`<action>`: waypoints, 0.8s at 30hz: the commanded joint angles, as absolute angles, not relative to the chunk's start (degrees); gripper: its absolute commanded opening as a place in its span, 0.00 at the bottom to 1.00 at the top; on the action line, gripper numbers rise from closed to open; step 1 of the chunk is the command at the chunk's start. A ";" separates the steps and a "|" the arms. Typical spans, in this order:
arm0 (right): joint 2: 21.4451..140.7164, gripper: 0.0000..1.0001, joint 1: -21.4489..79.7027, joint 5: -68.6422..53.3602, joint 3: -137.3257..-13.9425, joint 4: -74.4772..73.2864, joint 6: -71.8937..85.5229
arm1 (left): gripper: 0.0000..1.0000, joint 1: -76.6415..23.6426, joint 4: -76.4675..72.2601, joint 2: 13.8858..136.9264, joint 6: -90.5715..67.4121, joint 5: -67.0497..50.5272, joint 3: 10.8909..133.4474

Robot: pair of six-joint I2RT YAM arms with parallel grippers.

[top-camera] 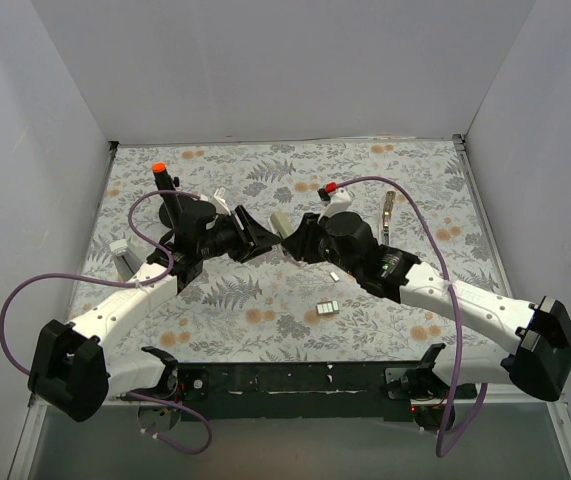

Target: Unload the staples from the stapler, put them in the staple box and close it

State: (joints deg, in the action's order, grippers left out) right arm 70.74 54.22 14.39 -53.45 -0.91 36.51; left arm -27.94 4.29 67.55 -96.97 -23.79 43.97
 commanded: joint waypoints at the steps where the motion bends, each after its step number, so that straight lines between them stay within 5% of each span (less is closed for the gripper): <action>1: 69.61 0.01 55.11 14.59 -53.79 5.01 37.53 | 0.45 -28.21 4.75 65.92 -97.12 -22.50 45.00; 15: 72.07 0.01 57.21 14.68 -53.35 5.18 37.79 | 0.37 -29.71 4.13 68.99 -95.19 -21.88 45.62; 21: 72.07 0.01 57.57 16.43 -52.91 4.31 38.41 | 0.00 -29.97 3.43 68.38 -94.75 -22.41 44.12; 24: 72.42 0.01 57.48 18.01 -54.40 1.94 36.84 | 0.00 -29.97 4.91 68.12 -93.96 -21.80 43.77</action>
State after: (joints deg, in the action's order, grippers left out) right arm 72.60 57.17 16.12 -52.58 0.08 37.28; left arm -29.61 4.38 69.23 -96.33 -22.24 43.97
